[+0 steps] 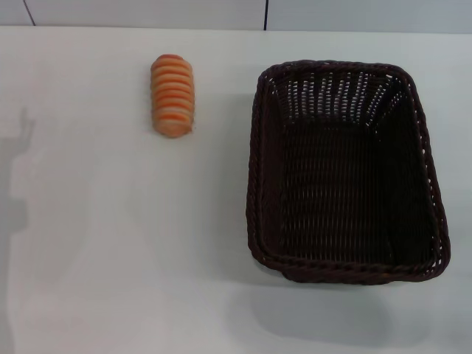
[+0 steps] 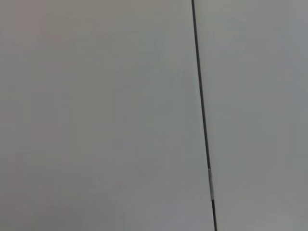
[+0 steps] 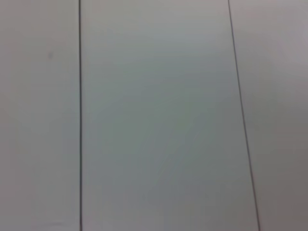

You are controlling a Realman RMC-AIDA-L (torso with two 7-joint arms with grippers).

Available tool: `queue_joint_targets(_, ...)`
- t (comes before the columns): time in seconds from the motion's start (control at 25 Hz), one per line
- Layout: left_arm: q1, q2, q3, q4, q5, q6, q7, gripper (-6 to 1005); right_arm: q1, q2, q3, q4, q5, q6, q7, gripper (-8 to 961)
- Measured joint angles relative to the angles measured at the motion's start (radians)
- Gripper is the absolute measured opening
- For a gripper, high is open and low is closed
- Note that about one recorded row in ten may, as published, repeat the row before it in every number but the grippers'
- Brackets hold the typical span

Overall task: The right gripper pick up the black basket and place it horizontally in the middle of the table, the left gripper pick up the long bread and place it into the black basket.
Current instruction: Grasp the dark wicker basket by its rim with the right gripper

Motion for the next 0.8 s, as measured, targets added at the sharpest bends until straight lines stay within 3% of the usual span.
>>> queue_joint_targets(0.32,0.001,0.001,0.008,-0.001,0.0,0.003,0.0,855,-0.007,-0.002,-0.033,-0.028,-0.001,0.013,0.001,832)
queue_joint_targets(0.44,0.001,0.002,0.008,-0.001,0.0,0.003,-0.004,855,-0.014,-0.021,-0.049,-0.092,-0.003,-0.012,-0.007,832)
queue_joint_targets(0.48,0.0,0.002,0.008,-0.001,0.0,0.003,-0.004,855,-0.028,-0.063,-0.059,-0.2,-0.02,-0.077,-0.05,832)
queue_joint_targets(0.52,0.0,0.002,0.008,-0.001,0.0,0.003,-0.004,855,-0.028,-0.063,-0.059,-0.2,-0.02,-0.077,-0.05,832)
queue_joint_targets(0.56,-0.001,0.002,0.009,-0.001,0.0,0.003,-0.003,855,-0.036,-0.089,-0.06,-0.274,-0.028,-0.128,-0.087,832)
queue_joint_targets(0.6,-0.004,0.002,0.011,-0.001,0.0,0.001,-0.002,855,-0.058,-0.161,-0.047,-0.492,-0.023,-0.311,-0.244,832)
queue_joint_targets(0.64,-0.004,0.002,0.011,-0.001,0.0,0.001,-0.002,855,-0.058,-0.161,-0.047,-0.492,-0.023,-0.311,-0.244,832)
queue_joint_targets(0.76,-0.011,0.003,0.012,-0.001,0.0,-0.002,-0.001,855,-0.086,-0.245,0.012,-0.783,0.021,-0.564,-0.439,831)
queue_joint_targets(0.8,-0.012,0.003,0.012,-0.001,0.0,-0.002,-0.001,855,-0.102,-0.263,0.054,-0.881,0.036,-0.656,-0.478,831)
